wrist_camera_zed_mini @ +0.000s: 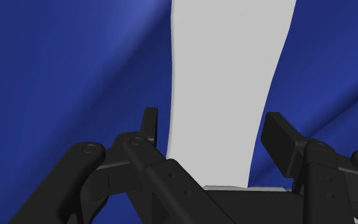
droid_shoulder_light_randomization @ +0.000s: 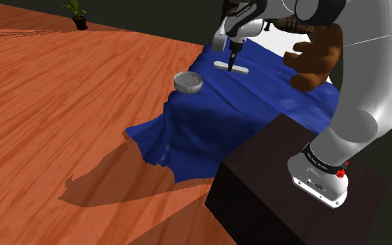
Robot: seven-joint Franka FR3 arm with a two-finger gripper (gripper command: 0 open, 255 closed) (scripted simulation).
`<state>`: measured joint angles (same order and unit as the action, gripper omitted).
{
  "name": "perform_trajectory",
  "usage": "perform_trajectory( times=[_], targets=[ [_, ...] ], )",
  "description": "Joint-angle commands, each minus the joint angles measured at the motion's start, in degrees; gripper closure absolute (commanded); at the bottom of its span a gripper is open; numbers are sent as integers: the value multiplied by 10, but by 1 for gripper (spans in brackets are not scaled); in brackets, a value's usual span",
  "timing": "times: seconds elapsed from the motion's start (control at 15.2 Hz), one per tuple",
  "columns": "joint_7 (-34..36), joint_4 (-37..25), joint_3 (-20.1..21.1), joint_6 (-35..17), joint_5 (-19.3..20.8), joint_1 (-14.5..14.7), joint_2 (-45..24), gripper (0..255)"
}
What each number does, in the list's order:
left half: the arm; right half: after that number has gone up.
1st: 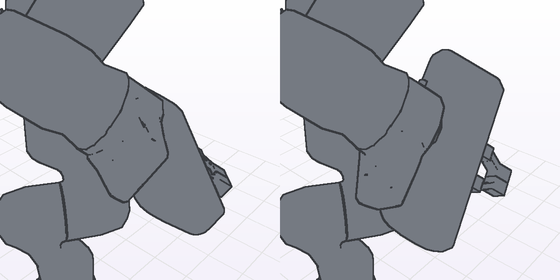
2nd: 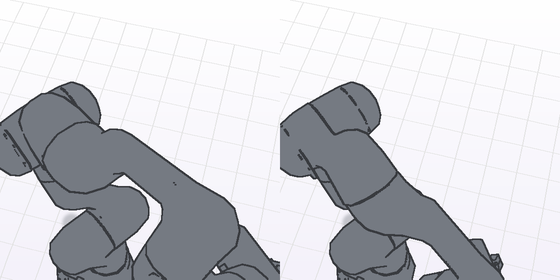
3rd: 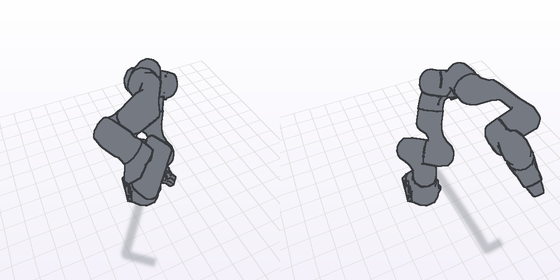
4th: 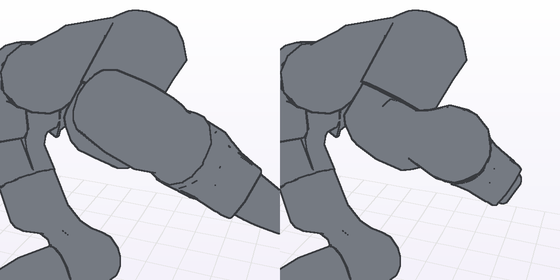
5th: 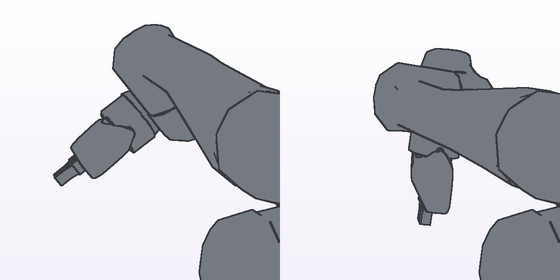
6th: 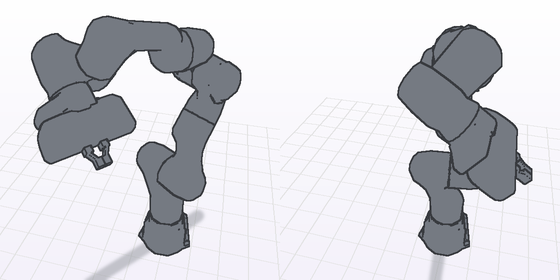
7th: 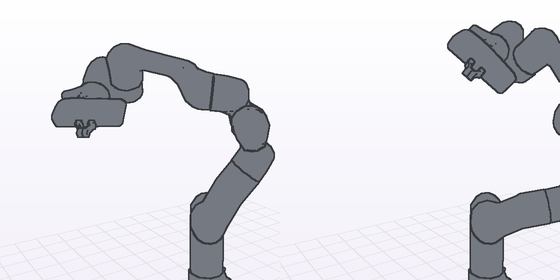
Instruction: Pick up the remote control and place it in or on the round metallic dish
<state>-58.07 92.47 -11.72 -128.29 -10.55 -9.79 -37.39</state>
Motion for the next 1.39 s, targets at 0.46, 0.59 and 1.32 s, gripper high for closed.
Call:
perform_trajectory(
  times=[0.46,0.59,1.32],
  targets=[
    [39,-17,2,35,10,29,20,255],
    [62,-26,6,39,12,47,16,255],
    [186,-138,28,84,22,134,-46,255]
  ],
)
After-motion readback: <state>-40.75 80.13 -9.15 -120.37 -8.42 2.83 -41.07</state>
